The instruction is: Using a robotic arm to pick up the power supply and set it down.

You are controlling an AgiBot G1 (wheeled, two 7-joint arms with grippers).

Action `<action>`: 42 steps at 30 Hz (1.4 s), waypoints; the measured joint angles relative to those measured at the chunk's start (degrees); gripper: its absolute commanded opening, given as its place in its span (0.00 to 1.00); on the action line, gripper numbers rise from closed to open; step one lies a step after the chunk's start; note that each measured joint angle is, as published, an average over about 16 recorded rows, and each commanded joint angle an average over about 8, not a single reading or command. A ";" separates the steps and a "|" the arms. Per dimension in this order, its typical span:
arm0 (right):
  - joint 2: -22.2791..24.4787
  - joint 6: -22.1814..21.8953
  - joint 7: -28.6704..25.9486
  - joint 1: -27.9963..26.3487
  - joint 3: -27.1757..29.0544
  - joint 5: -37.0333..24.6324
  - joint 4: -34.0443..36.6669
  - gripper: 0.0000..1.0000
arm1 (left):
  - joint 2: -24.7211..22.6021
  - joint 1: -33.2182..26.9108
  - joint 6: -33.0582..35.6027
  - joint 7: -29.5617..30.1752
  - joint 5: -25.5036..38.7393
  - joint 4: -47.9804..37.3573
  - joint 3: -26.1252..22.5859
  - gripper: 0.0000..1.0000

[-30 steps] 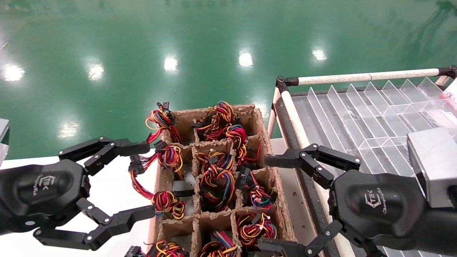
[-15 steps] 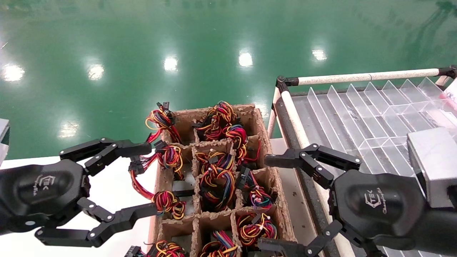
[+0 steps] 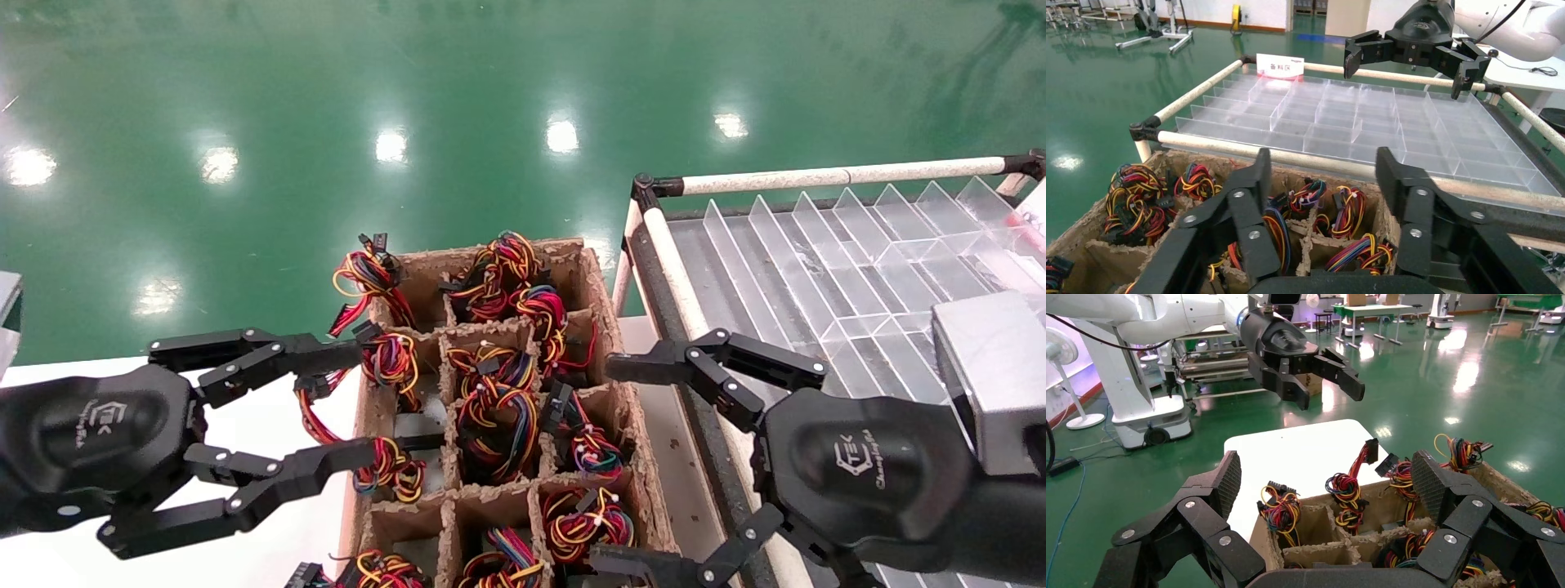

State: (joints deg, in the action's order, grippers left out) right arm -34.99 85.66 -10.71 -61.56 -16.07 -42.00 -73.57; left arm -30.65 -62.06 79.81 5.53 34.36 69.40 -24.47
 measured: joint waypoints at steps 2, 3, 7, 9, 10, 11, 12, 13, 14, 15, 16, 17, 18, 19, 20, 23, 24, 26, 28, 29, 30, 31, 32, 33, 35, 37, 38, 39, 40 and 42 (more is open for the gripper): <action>0.03 -0.14 0.09 -0.08 -0.18 -0.59 0.03 1.00 | 0.00 0.00 0.00 0.00 0.00 0.00 0.00 0.00; 0.08 -0.27 0.14 -0.17 -0.33 -1.12 0.03 1.00 | 0.00 0.00 0.00 0.00 0.00 0.00 0.00 0.00; 0.19 -1.00 0.02 -0.99 -1.64 -4.90 -0.09 1.00 | 0.00 0.00 0.00 0.00 0.00 0.00 0.00 0.00; 0.11 -1.35 -0.27 -1.65 -2.61 -7.40 -0.10 1.00 | 0.00 0.00 0.00 0.00 0.00 0.00 0.00 0.00; 0.04 -1.51 -0.45 -2.02 -3.14 -8.71 -0.08 1.00 | 0.00 0.00 0.00 0.00 0.00 0.00 0.00 0.00; -0.05 -1.65 -0.64 -2.42 -3.69 -10.05 -0.05 1.00 | 0.00 0.00 0.00 0.00 0.00 0.00 0.00 0.00; -0.17 -1.78 -0.84 -2.84 -4.26 -11.44 0.03 1.00 | 0.00 0.00 0.00 0.00 0.00 0.00 0.00 0.00; -0.31 -1.92 -1.04 -3.28 -4.86 -12.87 0.12 1.00 | 0.00 0.00 0.00 0.00 0.00 0.00 0.00 0.00; -0.48 -2.06 -1.23 -3.72 -5.47 -14.31 0.23 1.00 | 0.00 0.00 0.00 0.00 0.00 0.00 0.00 0.00; -0.67 -2.20 -1.43 -4.18 -6.09 -15.76 0.37 0.95 | 0.00 0.00 0.00 0.00 0.00 0.00 0.00 0.00; -0.88 -2.32 -1.65 -4.64 -6.70 -17.17 0.52 0.85 | 0.00 0.00 0.00 0.00 0.00 0.00 0.00 0.00; -1.10 -2.39 -1.90 -5.10 -7.29 -18.45 0.67 0.72 | 0.00 0.00 0.00 0.00 0.00 0.00 0.00 0.00; -1.34 -2.42 -2.15 -5.54 -7.86 -19.66 0.82 0.60 | 0.00 0.00 0.00 0.00 0.00 0.00 0.00 0.00; -1.61 -2.40 -2.42 -5.96 -8.40 -20.70 1.00 0.47 | 0.00 0.00 0.00 0.00 0.00 0.00 0.00 0.00; -1.89 -2.33 -2.68 -6.34 -8.85 -21.53 1.22 0.35 | 0.00 0.00 0.00 0.00 0.00 0.00 0.00 0.00; -2.66 -1.99 -3.25 -7.30 -9.93 -23.35 1.90 0.03 | 0.00 0.00 0.00 0.00 0.00 0.00 0.00 0.00; -2.88 -1.85 -3.38 -7.54 -10.20 -23.74 2.13 0.00 | 0.00 0.00 0.00 0.00 0.00 0.00 0.00 0.00; -3.28 -1.61 -3.56 -7.93 -10.64 -24.39 2.58 0.00 | 0.00 0.00 0.00 0.00 0.00 0.00 0.00 0.00; -3.62 -1.40 -3.70 -8.23 -11.02 -24.92 2.99 0.00 | 0.00 0.00 0.00 0.00 0.00 0.00 0.00 0.00; -3.76 -1.28 -3.78 -8.37 -11.18 -25.12 3.16 0.00 | 0.00 0.00 0.00 0.00 0.00 0.00 0.00 0.00; -3.89 -1.16 -3.85 -8.49 -11.32 -25.27 3.33 0.00 | 0.00 0.00 0.00 0.00 0.00 0.00 0.00 0.00; -4.00 -1.06 -3.93 -8.60 -11.44 -25.39 3.47 0.00 | 0.00 0.00 0.00 0.00 0.00 0.00 0.00 0.00; -4.09 -0.97 -4.01 -8.70 -11.53 -25.47 3.59 0.00 | 0.00 0.00 0.00 0.00 0.00 0.00 0.00 0.00; -4.16 -0.91 -4.07 -8.78 -11.58 -25.53 3.66 0.00 | 0.00 0.00 0.00 0.00 0.00 0.00 0.00 0.00; -4.23 -0.83 -4.21 -8.89 -11.63 -25.53 3.76 0.00 | 0.00 0.00 0.00 0.00 0.00 0.00 0.00 0.00; -4.21 -0.86 -4.35 -8.92 -11.58 -25.41 3.75 0.00 | 0.00 0.00 0.00 0.00 0.00 0.00 0.00 0.00; -4.17 -0.90 -4.42 -8.90 -11.54 -25.34 3.71 0.00 | 0.00 0.00 0.00 0.00 0.00 0.00 0.00 0.00; -4.09 -0.94 -4.51 -8.86 -11.49 -25.26 3.64 0.00 | 0.00 0.00 0.00 0.00 0.00 0.00 0.00 0.00; -4.00 -1.00 -4.61 -8.81 -11.43 -25.19 3.55 0.00 | 0.00 0.00 0.00 0.00 0.00 0.00 0.00 0.00; -3.73 -1.11 -4.87 -8.64 -11.31 -25.01 3.27 0.00 | 0.00 0.00 0.00 0.00 0.00 0.00 0.00 0.00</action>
State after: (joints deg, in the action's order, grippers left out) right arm -38.72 84.55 -15.58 -70.20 -27.38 -67.02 -70.30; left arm -30.65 -62.06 79.81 5.53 34.36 69.40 -24.47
